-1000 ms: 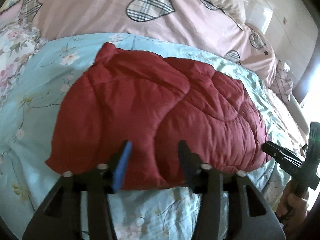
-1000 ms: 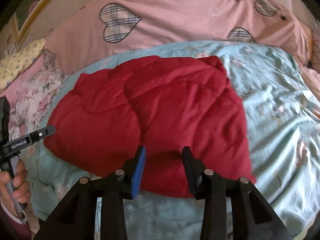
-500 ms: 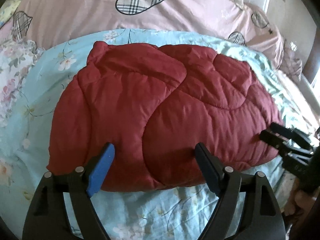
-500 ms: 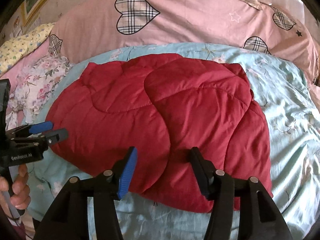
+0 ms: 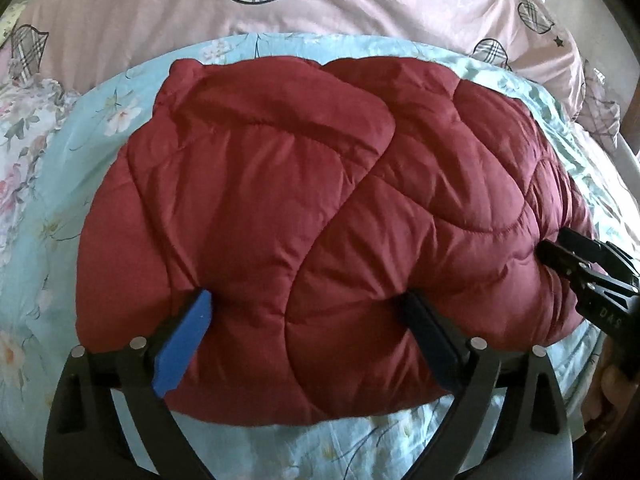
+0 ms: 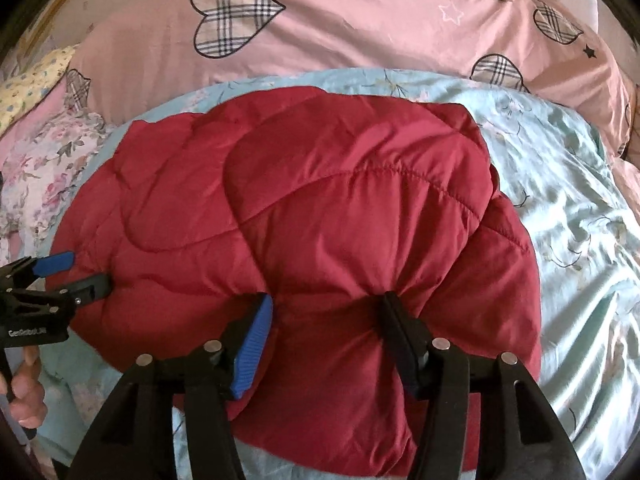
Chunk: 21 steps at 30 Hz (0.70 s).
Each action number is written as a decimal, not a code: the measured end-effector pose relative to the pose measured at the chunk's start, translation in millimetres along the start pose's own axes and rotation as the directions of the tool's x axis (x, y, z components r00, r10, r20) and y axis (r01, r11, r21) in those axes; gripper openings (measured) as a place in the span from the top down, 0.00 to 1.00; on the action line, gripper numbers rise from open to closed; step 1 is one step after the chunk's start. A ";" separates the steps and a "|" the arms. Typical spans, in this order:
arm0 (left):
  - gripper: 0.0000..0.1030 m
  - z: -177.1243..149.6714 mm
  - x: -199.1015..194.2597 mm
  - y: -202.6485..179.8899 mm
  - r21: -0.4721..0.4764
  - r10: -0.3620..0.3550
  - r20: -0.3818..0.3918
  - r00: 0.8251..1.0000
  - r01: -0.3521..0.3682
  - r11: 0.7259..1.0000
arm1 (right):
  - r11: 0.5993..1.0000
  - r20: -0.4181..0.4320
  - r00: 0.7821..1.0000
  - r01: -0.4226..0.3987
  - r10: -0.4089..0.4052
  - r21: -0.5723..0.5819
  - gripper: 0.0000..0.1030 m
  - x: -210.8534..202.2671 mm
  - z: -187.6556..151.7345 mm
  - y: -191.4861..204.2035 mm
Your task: Fold large clothes
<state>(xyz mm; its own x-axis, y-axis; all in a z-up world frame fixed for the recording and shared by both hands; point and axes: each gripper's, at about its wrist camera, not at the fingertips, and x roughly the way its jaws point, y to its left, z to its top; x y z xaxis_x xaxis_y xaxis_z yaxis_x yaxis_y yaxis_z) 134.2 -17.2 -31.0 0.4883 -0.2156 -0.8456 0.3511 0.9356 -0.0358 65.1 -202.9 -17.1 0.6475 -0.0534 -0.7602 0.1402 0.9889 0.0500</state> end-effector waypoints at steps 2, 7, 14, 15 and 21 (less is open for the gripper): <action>0.03 -0.3 6.4 -1.4 0.001 0.013 -0.003 1.000 -0.013 1.000 | 1.000 0.001 1.000 0.006 -0.006 -0.004 0.45 5.1 -0.9 1.2; 0.00 -2.7 16.6 -11.2 0.025 0.082 -0.001 0.997 -0.082 0.996 | 1.000 0.010 1.000 0.013 -0.013 -0.004 0.45 8.3 -3.0 2.8; 0.00 -3.0 17.5 -13.4 0.033 0.096 0.005 0.995 -0.096 0.995 | 1.000 0.078 0.997 0.006 -0.004 -0.026 0.44 -22.9 6.9 15.4; 0.00 -2.4 17.6 -12.9 0.034 0.095 0.004 0.995 -0.095 0.995 | 1.000 0.078 0.997 0.003 -0.001 -0.030 0.43 -22.0 9.0 16.5; 0.00 -1.9 16.4 -10.9 0.033 0.082 0.005 0.997 -0.082 0.996 | 1.000 0.023 1.000 0.003 -0.003 0.002 0.42 9.4 7.5 1.3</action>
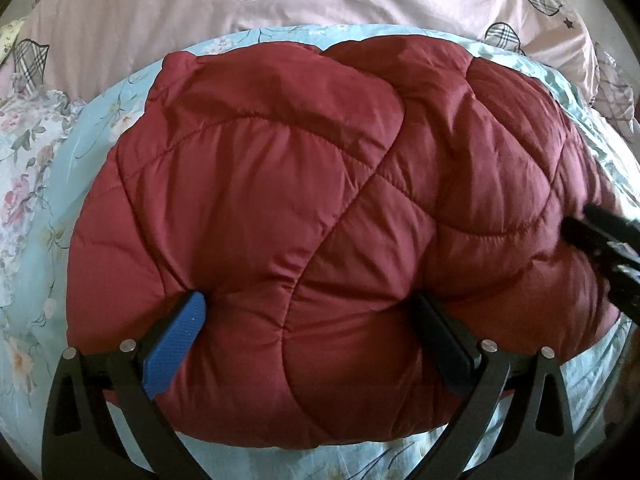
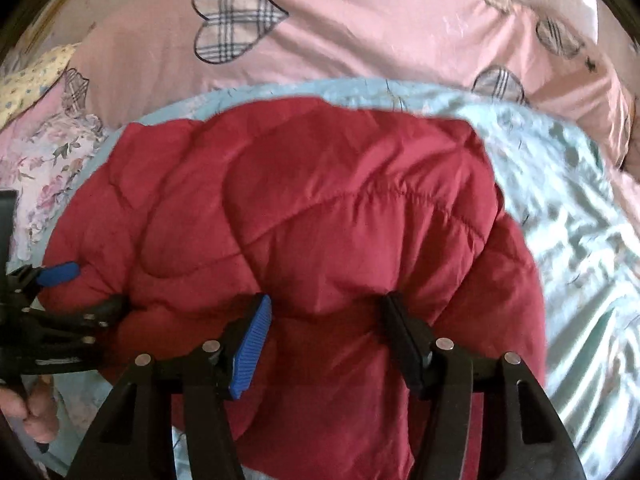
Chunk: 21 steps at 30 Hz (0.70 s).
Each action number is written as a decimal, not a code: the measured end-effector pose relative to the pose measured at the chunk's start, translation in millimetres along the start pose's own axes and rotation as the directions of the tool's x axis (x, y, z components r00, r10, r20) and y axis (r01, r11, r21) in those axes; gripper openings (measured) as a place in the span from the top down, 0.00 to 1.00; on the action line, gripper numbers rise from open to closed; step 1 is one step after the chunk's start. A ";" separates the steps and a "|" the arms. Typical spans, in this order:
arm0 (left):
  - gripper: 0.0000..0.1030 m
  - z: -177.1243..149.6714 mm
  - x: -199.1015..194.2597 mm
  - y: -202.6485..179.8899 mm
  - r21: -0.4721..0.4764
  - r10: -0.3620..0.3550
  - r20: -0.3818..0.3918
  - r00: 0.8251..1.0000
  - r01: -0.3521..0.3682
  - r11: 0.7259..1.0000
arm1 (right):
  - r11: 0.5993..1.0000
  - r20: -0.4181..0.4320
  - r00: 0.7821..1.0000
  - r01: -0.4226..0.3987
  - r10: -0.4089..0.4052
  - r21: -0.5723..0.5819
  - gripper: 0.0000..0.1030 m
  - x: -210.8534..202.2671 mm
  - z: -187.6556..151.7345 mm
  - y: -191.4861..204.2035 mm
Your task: Fold large clothes
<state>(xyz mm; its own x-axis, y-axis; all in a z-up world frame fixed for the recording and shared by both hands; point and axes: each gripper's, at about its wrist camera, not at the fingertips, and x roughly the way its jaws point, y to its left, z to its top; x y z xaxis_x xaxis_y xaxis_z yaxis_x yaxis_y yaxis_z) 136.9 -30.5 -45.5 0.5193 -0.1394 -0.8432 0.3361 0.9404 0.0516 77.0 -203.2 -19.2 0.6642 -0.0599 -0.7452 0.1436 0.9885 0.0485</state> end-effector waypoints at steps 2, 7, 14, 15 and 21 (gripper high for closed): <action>0.00 -0.3 -2.4 1.1 -0.001 -0.005 0.002 1.000 0.005 1.000 | 0.999 -0.001 1.000 -0.027 0.027 0.024 0.42 4.0 -2.4 -6.8; 0.00 -1.7 -9.5 1.3 -0.001 -0.006 0.007 1.000 0.006 1.000 | 1.000 0.001 1.000 -0.022 0.022 0.020 0.42 6.3 -3.8 -6.7; 0.00 -1.7 -32.2 8.2 -0.009 -0.014 0.034 0.999 0.014 1.000 | 0.999 0.001 0.999 -0.035 0.035 0.036 0.42 3.2 -3.8 -7.1; 0.00 -1.4 -36.2 11.0 -0.016 -0.011 0.042 0.999 0.012 1.000 | 0.999 -0.001 0.999 -0.037 0.037 0.039 0.42 2.7 -3.2 -7.7; 0.00 12.0 -45.5 35.4 -0.058 0.039 0.089 0.995 -0.034 0.998 | 0.998 -0.012 0.999 -0.033 0.034 0.046 0.42 -3.1 -2.0 -6.6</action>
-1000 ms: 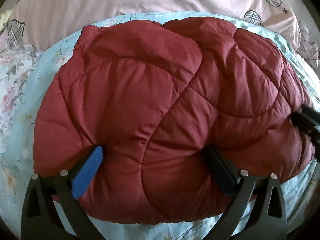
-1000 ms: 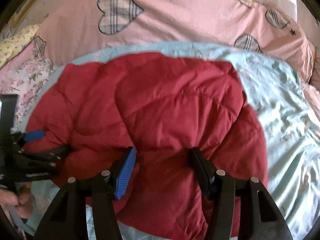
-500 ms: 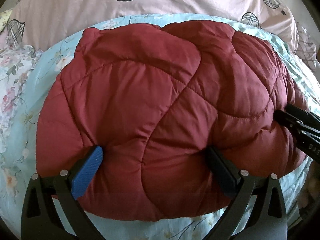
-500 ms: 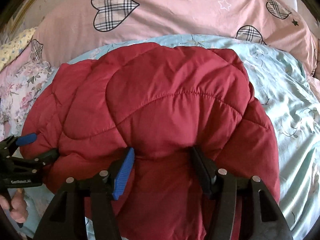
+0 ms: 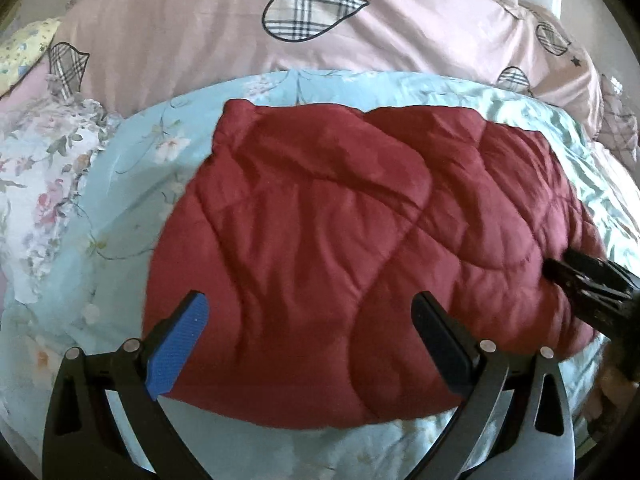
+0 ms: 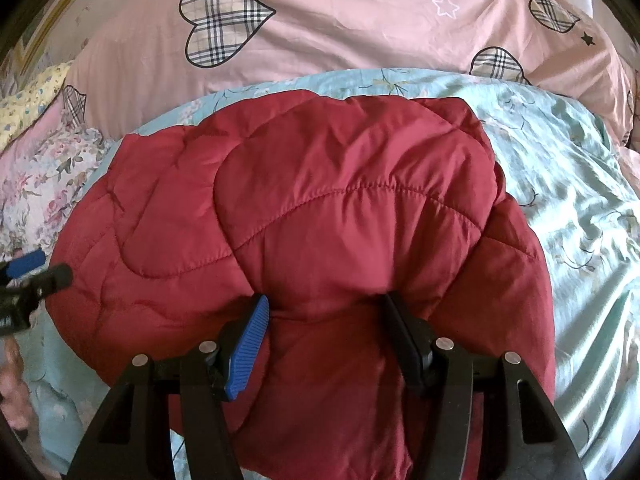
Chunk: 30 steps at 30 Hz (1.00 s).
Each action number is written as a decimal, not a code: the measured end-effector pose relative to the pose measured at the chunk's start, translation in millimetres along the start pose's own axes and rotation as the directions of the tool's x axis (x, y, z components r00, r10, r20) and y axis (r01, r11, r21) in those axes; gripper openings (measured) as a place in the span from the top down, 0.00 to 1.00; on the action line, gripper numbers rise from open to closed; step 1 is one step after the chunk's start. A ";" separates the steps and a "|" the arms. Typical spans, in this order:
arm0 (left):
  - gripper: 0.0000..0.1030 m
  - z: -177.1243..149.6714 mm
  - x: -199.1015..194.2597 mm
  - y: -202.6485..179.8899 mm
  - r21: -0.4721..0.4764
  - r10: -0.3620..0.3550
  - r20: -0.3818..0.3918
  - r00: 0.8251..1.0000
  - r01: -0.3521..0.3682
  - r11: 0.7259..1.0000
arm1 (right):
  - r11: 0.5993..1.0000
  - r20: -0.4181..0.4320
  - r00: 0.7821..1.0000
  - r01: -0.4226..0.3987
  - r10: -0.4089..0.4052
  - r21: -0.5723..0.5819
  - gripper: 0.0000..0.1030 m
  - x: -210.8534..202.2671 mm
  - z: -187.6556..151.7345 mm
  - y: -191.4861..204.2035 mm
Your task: Fold large clothes
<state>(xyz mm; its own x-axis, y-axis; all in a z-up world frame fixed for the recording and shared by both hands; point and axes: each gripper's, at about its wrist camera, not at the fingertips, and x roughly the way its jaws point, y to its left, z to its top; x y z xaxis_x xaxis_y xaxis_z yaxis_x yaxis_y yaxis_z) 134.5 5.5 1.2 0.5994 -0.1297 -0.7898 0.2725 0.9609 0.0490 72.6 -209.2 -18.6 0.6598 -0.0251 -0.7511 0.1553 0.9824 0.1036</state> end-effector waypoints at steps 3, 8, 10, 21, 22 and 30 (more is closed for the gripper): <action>0.00 5.4 10.4 6.0 0.002 0.009 -0.013 1.000 -0.009 1.000 | 1.000 0.013 1.000 0.001 -0.001 -0.001 0.41 -11.9 1.7 2.7; 0.00 7.6 25.5 7.6 -0.002 -0.008 -0.039 0.999 0.008 1.000 | 1.000 0.076 0.997 0.003 -0.003 0.001 0.40 -31.5 14.7 0.0; 0.00 8.8 30.7 8.8 -0.012 -0.026 -0.046 0.999 0.025 1.000 | 1.000 0.066 0.998 0.013 -0.013 0.009 0.40 -26.5 21.0 -5.9; 0.00 10.5 48.5 12.2 -0.021 -0.052 -0.063 0.997 0.051 0.998 | 0.999 0.019 1.000 0.011 -0.012 0.047 0.40 14.3 30.6 -28.6; 0.00 11.1 50.3 12.5 -0.025 -0.056 -0.064 0.996 0.054 0.998 | 0.999 0.020 1.000 0.010 -0.011 0.052 0.40 15.5 31.0 -29.6; 0.00 18.6 56.5 13.6 -0.030 -0.062 -0.056 0.996 0.061 0.998 | 0.998 0.031 0.999 0.006 -0.008 0.070 0.39 23.5 32.5 -34.3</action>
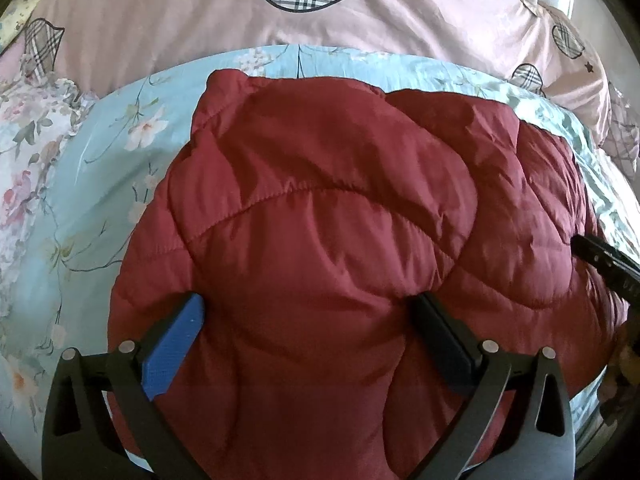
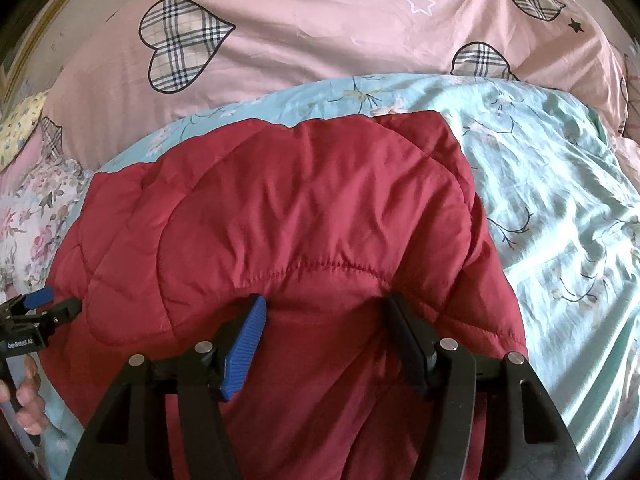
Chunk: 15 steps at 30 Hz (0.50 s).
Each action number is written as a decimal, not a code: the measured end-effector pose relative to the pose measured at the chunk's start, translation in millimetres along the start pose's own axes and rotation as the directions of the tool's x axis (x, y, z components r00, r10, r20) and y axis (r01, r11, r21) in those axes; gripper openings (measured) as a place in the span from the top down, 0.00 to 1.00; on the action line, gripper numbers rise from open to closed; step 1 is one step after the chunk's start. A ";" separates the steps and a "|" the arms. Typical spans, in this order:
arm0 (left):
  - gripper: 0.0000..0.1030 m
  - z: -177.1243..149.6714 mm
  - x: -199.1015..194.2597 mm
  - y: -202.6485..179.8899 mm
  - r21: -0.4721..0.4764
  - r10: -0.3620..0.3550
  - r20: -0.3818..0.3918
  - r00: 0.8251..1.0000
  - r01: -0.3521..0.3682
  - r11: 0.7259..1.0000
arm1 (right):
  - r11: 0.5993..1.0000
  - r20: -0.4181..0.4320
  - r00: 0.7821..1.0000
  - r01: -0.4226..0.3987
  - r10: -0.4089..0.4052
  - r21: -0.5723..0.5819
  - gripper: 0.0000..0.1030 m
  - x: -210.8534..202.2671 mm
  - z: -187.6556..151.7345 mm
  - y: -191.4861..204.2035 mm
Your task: Fold large clothes
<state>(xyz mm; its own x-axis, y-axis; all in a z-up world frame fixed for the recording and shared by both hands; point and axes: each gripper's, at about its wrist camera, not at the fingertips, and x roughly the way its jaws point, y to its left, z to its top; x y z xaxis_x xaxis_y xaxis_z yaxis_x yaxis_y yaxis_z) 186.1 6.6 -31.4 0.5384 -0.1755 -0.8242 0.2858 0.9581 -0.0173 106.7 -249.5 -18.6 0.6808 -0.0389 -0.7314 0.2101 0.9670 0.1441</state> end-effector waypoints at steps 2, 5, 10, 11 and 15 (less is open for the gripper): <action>0.00 3.4 1.5 1.7 -0.002 -0.004 0.002 1.000 0.004 1.000 | 1.000 0.001 1.000 0.000 0.000 0.000 0.39 0.2 0.1 -0.2; 0.00 4.1 4.9 2.5 -0.007 -0.006 0.002 1.000 0.006 1.000 | 1.000 -0.002 1.000 -0.003 0.003 0.003 0.39 0.6 0.7 -0.4; 0.00 2.2 7.1 1.5 -0.007 0.003 0.004 1.000 -0.003 1.000 | 1.000 0.025 1.000 0.017 -0.017 -0.004 0.39 -19.0 7.6 9.9; 0.00 2.1 7.2 1.4 -0.006 0.004 0.005 1.000 -0.004 1.000 | 1.000 0.038 0.999 0.012 -0.012 -0.009 0.38 -22.8 8.6 11.4; 0.00 2.5 7.2 0.7 -0.006 0.006 0.006 1.000 -0.006 1.000 | 0.999 -0.010 1.000 0.025 -0.026 -0.023 0.37 -9.6 7.5 10.1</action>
<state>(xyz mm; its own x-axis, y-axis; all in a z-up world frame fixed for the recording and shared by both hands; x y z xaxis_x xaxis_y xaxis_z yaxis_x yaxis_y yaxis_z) 192.2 5.5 -35.9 0.5452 -0.1714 -0.8206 0.2776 0.9606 -0.0162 107.6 -241.2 -5.1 0.6684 -0.0613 -0.7413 0.2111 0.9713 0.1100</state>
